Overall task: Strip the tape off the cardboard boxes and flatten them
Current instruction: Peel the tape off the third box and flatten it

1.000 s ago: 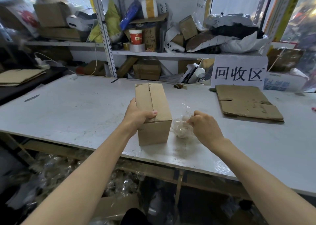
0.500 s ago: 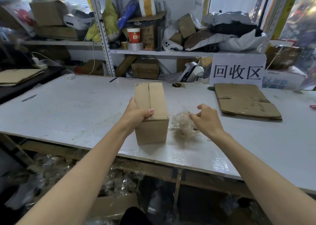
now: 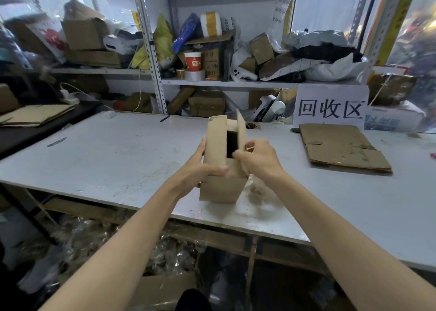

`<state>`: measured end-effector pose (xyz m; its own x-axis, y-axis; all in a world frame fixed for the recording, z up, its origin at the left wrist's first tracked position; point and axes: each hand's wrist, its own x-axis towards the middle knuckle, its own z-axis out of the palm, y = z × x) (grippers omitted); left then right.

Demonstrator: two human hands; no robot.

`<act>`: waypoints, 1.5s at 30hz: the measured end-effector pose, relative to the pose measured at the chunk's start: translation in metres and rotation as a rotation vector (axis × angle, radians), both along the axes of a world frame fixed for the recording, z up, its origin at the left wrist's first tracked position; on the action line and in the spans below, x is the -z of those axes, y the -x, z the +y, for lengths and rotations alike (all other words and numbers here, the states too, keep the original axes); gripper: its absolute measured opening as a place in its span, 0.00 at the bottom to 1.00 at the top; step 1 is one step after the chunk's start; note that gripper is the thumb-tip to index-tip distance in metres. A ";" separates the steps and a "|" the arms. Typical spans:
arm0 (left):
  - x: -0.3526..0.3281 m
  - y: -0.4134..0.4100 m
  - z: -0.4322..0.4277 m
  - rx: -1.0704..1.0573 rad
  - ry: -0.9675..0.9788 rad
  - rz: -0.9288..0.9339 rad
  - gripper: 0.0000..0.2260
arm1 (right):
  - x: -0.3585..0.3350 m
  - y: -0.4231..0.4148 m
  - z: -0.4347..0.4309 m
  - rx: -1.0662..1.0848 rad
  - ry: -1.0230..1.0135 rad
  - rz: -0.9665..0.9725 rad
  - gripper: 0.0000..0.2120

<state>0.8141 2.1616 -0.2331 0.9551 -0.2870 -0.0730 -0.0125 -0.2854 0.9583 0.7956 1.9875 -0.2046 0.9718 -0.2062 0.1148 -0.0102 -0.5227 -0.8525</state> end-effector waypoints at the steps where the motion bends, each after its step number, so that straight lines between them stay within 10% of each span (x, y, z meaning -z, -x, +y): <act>1: -0.001 0.003 -0.001 0.002 -0.014 -0.028 0.56 | -0.003 0.002 -0.003 -0.013 -0.082 0.001 0.09; 12: -0.029 0.029 -0.021 -0.411 -0.143 -0.474 0.20 | -0.011 0.040 -0.012 0.043 -0.649 -0.036 0.17; 15: -0.033 0.040 -0.026 -0.384 0.241 -0.192 0.19 | -0.005 0.045 -0.002 0.019 -0.581 -0.023 0.18; 23: -0.038 0.043 -0.001 -0.480 0.177 -0.368 0.13 | -0.016 0.045 -0.017 0.310 -0.265 -0.394 0.31; 29: -0.036 0.051 -0.021 -0.458 0.077 -0.347 0.25 | -0.007 0.041 -0.027 0.418 0.167 -0.340 0.24; 32: -0.036 0.051 -0.028 -0.508 -0.078 -0.326 0.37 | -0.006 0.041 -0.033 0.394 0.168 -0.373 0.22; 45: -0.058 0.041 -0.016 -0.164 0.164 -0.236 0.30 | -0.018 0.053 -0.076 0.136 -0.179 -0.363 0.28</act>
<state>0.7735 2.1460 -0.1747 0.9746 -0.1178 0.1906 -0.2066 -0.1438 0.9678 0.7427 1.9116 -0.1867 0.8373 -0.3775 0.3954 0.2490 -0.3805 -0.8906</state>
